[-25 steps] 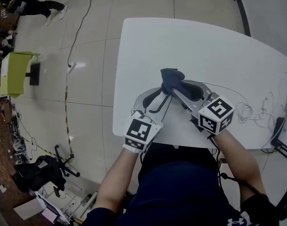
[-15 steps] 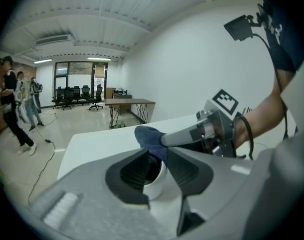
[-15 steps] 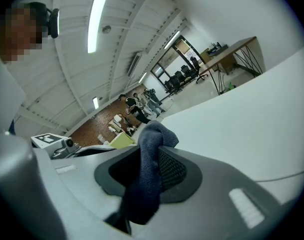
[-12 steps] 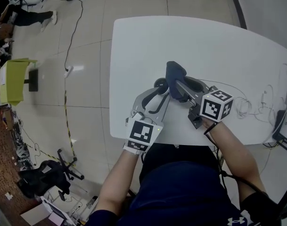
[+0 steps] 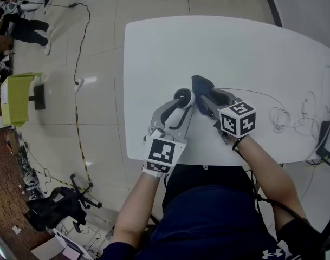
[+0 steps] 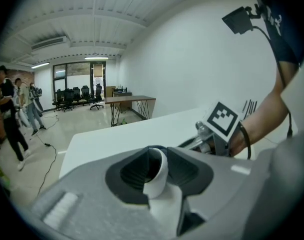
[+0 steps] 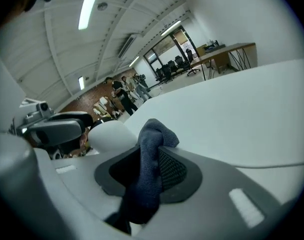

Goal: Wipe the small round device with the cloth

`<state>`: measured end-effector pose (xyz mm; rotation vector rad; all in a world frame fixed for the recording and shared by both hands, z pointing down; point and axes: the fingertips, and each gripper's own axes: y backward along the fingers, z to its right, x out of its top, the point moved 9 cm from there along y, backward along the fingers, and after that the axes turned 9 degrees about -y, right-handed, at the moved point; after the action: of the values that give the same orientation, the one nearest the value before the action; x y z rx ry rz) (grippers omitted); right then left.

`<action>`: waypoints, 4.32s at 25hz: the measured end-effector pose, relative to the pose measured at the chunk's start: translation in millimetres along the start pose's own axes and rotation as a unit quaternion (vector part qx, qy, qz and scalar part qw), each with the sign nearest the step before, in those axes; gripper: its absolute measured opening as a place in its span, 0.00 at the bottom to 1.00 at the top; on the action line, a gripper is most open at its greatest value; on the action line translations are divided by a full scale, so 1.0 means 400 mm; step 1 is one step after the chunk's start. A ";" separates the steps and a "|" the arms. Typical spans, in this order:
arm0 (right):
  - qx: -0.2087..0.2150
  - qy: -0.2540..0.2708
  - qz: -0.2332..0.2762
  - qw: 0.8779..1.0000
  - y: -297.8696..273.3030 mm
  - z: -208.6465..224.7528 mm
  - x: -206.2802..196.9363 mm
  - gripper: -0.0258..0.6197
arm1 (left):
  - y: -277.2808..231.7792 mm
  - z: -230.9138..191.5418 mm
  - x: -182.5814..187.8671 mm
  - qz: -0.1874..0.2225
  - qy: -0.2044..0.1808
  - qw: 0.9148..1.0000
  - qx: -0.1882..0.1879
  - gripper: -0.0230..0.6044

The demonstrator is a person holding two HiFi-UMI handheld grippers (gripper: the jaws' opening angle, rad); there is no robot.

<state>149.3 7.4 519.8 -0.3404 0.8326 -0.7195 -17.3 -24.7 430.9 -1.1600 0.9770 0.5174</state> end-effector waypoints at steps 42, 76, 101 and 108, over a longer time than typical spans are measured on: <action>0.057 0.084 -0.017 0.995 0.008 -0.076 0.147 0.22 | 0.001 -0.008 -0.027 -0.018 0.016 1.000 0.001 0.20; 0.175 0.365 -0.092 0.910 0.059 -0.228 0.243 0.22 | -0.022 0.027 0.027 -0.043 -0.001 0.999 0.021 0.17; 0.133 0.320 -0.193 0.918 -0.133 -0.018 0.170 0.21 | -0.020 0.035 0.010 -0.032 0.011 0.999 0.038 0.15; 0.109 0.351 -0.201 0.908 -0.154 -0.005 0.145 0.21 | -0.028 0.040 0.013 -0.036 0.012 0.998 0.048 0.15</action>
<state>147.1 -77.3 519.7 -0.0344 1.3666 -1.3525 -0.1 -14.7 433.3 -1.1138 0.9657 0.3961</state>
